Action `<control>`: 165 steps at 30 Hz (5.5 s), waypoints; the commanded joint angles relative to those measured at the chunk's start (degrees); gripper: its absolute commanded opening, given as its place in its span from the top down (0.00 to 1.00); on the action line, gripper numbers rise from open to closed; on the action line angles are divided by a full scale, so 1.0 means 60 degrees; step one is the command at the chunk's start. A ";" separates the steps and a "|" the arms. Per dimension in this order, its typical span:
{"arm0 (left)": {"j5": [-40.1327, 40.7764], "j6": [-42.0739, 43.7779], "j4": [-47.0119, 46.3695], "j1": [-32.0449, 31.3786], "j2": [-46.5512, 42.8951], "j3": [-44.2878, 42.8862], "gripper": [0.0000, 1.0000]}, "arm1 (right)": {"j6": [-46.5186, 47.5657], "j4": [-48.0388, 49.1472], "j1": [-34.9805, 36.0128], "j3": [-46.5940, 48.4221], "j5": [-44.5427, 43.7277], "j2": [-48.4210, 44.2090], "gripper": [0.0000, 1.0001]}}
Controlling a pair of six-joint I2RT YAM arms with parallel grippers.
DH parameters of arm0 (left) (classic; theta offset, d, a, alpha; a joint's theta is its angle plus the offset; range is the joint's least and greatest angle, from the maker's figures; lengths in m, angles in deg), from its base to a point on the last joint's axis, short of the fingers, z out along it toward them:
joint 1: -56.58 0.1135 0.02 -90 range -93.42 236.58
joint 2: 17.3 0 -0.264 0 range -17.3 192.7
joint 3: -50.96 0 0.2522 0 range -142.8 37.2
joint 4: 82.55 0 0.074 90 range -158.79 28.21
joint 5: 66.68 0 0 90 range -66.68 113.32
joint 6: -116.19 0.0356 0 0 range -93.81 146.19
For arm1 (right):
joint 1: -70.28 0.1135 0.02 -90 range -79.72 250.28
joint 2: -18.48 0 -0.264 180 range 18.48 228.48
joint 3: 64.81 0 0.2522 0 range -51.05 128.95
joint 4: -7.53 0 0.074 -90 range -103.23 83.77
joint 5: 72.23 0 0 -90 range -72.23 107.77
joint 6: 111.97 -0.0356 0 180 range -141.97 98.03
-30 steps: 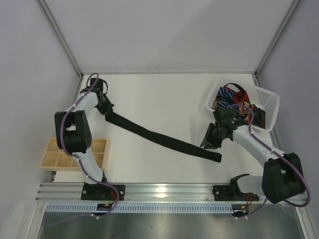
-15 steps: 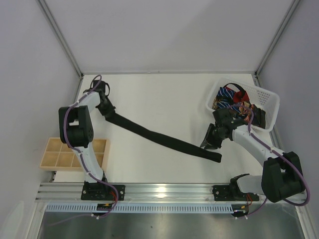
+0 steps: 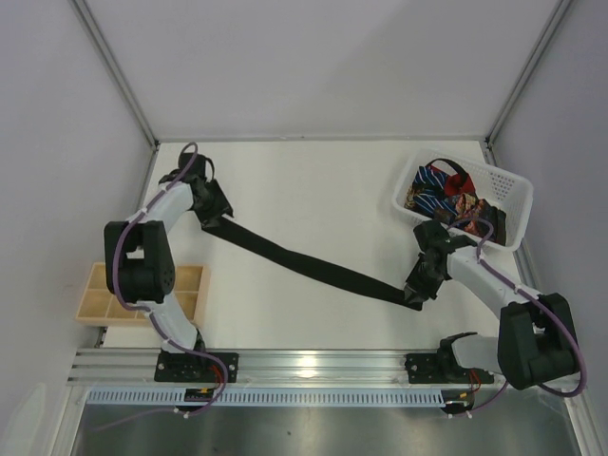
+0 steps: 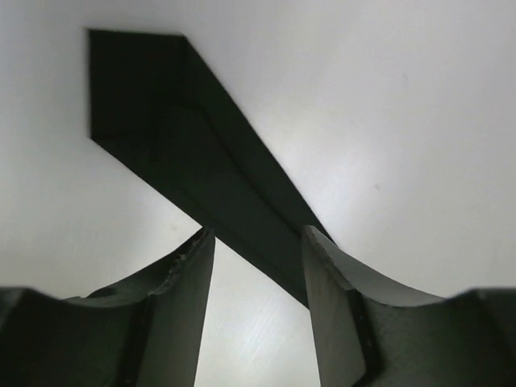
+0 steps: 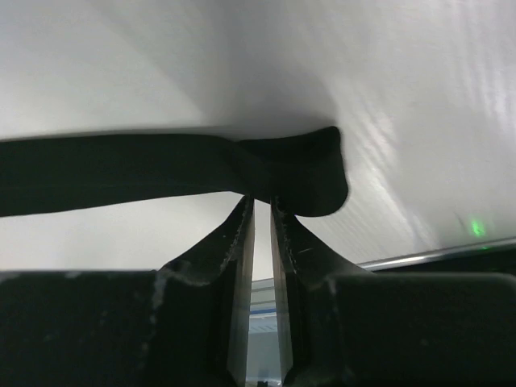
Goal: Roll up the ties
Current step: Flatten the tie
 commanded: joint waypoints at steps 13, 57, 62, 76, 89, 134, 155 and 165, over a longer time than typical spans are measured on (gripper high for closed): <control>-0.1751 -0.0754 -0.0973 -0.1477 -0.0844 0.1262 0.63 | 0.0119 -0.0410 -0.0676 -0.0088 -0.0707 -0.0571 0.86; -0.1562 -0.0388 0.0271 -0.0469 0.1938 0.0046 0.99 | 0.0251 0.0937 0.0158 0.0307 0.0026 0.0322 0.83; -0.1371 -0.0139 0.0463 -0.0115 0.1910 -0.0262 0.99 | 0.0471 0.0923 0.0334 0.0821 0.0157 0.0688 0.83; -0.2058 0.0169 0.0301 0.0193 0.0536 -0.0058 0.72 | 0.0997 0.2123 0.0613 0.0910 -0.0222 0.2371 0.84; -0.4707 -0.0796 -0.1469 -0.3054 -0.0993 0.0866 0.81 | 0.1203 0.1364 0.0496 0.1349 -0.0238 0.1188 0.84; -0.1664 -0.1867 -0.1573 -0.5974 0.0415 0.2360 1.00 | 0.2081 0.2286 0.3747 0.6812 0.2018 0.7398 0.82; -0.1562 -0.1677 -0.1793 -0.6004 0.0664 0.2463 1.00 | 0.1833 0.2505 0.3776 0.6418 0.2398 0.7252 0.82; -0.1532 -0.1457 -0.1340 -0.5989 0.0328 0.2331 1.00 | 0.2492 0.1408 0.2547 0.8422 0.1930 0.7456 0.82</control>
